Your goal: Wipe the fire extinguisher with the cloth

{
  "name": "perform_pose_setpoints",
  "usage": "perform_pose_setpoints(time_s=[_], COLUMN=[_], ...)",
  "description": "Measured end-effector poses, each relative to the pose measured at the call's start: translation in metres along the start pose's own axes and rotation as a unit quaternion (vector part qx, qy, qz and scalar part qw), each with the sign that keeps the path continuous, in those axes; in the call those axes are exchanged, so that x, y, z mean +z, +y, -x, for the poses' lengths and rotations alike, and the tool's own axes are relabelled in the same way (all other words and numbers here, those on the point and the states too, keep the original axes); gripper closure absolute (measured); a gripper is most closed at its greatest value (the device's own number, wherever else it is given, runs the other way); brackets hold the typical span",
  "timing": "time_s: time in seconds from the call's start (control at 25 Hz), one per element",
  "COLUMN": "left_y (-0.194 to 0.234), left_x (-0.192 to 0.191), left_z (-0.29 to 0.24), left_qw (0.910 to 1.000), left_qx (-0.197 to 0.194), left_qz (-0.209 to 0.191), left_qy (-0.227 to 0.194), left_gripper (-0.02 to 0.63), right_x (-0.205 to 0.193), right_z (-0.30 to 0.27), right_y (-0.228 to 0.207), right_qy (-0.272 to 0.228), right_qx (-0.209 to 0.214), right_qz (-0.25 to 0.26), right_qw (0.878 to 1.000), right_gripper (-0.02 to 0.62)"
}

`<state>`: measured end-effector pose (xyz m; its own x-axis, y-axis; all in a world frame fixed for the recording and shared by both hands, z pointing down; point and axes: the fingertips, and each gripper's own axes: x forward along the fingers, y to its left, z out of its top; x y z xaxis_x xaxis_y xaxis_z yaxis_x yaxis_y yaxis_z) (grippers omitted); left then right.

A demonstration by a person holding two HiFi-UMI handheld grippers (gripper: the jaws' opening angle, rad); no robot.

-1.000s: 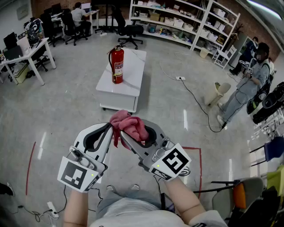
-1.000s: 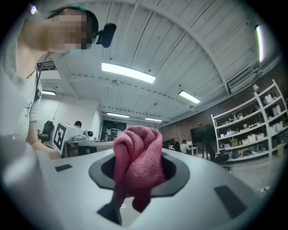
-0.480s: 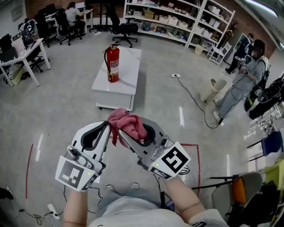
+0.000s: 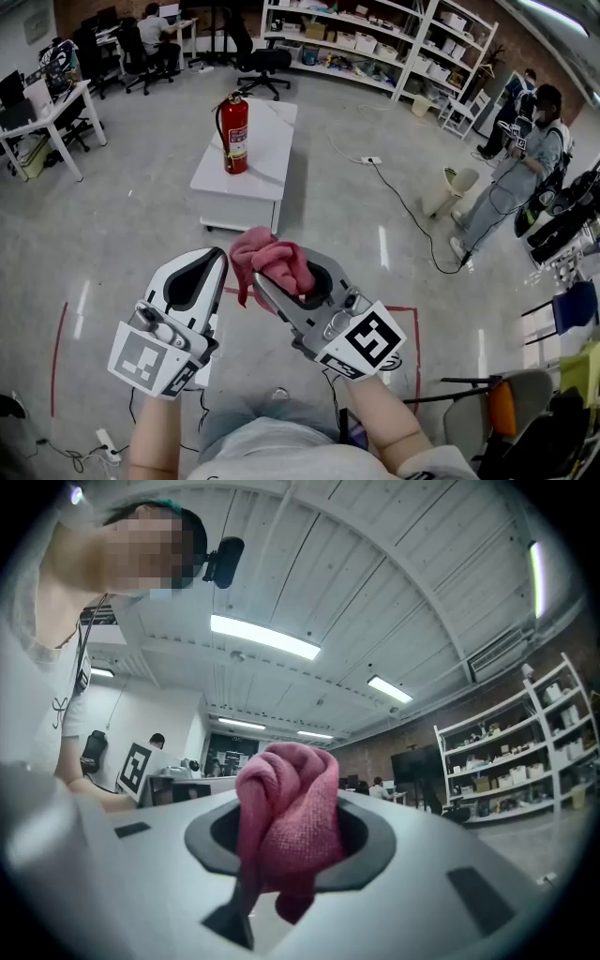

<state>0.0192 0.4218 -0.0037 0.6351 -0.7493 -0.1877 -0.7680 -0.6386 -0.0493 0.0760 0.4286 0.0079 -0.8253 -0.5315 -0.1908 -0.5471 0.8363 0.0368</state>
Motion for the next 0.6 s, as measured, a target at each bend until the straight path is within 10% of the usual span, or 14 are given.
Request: perform_pose_setpoints(time_s=[0.6], left_y=[0.116], left_x=[-0.026], left_z=[-0.054], left_qw=[0.9999], left_qx=[-0.007], left_qz=[-0.015], left_qy=[0.004], left_gripper=[0.592], right_x=[-0.034], right_z=[-0.104], right_y=[-0.072], right_qy=[0.0], right_qx=[-0.019], right_qz=[-0.01], right_qw=[1.0], right_gripper=[0.446])
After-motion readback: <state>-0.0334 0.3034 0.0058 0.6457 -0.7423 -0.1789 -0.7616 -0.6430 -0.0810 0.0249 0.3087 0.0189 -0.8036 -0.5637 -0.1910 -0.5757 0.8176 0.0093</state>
